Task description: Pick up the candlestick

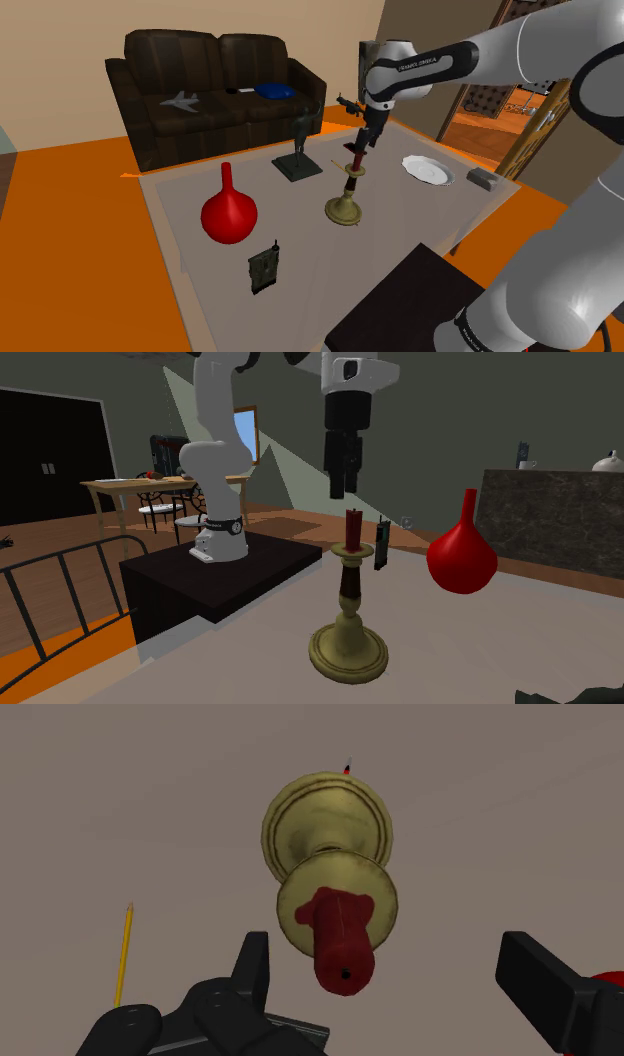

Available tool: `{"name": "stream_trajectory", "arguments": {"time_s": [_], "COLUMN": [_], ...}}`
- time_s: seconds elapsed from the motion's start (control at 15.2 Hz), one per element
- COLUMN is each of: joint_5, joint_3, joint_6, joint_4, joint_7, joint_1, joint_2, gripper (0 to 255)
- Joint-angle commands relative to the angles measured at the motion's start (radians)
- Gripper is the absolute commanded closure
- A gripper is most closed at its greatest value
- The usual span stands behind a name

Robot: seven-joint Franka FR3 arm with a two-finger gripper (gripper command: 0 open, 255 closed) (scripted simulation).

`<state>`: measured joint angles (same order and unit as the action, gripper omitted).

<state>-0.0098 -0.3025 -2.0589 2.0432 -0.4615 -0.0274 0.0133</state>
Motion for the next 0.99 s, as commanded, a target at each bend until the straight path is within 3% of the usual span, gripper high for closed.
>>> {"name": "stream_trajectory", "arguments": {"time_s": [0.0,0.59,0.66,0.92], "joint_5": [0.031,0.047,0.046,0.047], "joint_3": [-0.006,-0.003,-0.004,-0.004], "joint_6": [-0.007,-0.102,-0.102,-0.102], "joint_4": [-0.066,-0.010,-0.008,-0.009], "joint_7": [-0.043,-0.054,-0.055,-0.055], "joint_1": [0.008,0.012,0.012,0.012], "joint_2": [0.078,0.119,0.117,0.117], "gripper": [0,0,255,255]}}
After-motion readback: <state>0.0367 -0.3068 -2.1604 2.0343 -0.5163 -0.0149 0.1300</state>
